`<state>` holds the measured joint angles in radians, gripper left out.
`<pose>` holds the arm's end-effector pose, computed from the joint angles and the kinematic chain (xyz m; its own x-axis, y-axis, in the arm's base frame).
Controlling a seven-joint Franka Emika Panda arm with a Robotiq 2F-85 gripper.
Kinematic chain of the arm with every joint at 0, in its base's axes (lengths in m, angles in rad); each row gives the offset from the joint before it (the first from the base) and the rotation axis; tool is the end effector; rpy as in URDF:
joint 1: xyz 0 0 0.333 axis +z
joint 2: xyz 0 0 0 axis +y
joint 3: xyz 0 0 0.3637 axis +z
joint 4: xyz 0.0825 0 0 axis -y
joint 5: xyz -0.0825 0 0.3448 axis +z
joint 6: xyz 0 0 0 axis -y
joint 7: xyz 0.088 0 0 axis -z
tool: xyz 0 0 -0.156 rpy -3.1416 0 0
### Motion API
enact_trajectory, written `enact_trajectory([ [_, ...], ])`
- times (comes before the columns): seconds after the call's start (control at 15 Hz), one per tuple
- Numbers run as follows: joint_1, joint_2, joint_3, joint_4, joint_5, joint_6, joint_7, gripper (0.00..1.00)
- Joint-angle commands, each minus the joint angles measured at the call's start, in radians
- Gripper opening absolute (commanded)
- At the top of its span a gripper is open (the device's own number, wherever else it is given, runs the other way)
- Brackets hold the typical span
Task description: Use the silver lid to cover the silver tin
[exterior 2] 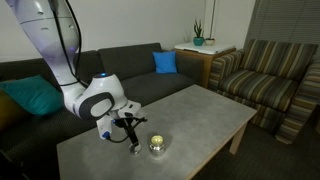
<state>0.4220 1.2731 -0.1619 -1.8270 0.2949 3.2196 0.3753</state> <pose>0.5686 0.1170 -0.1128 0.9411 -0.2711 0.2020 -0.2891 -0.9551 0.0649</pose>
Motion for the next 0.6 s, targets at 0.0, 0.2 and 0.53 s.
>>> enact_trajectory([
  [0.0,0.033,-0.06,-0.023,-0.067,0.004,-0.022,-0.014,1.0],
  [0.2,-0.045,-0.033,0.014,-0.01,-0.03,-0.03,-0.057,1.0],
  [0.53,-0.186,0.017,0.087,0.089,-0.111,-0.066,-0.146,1.0],
])
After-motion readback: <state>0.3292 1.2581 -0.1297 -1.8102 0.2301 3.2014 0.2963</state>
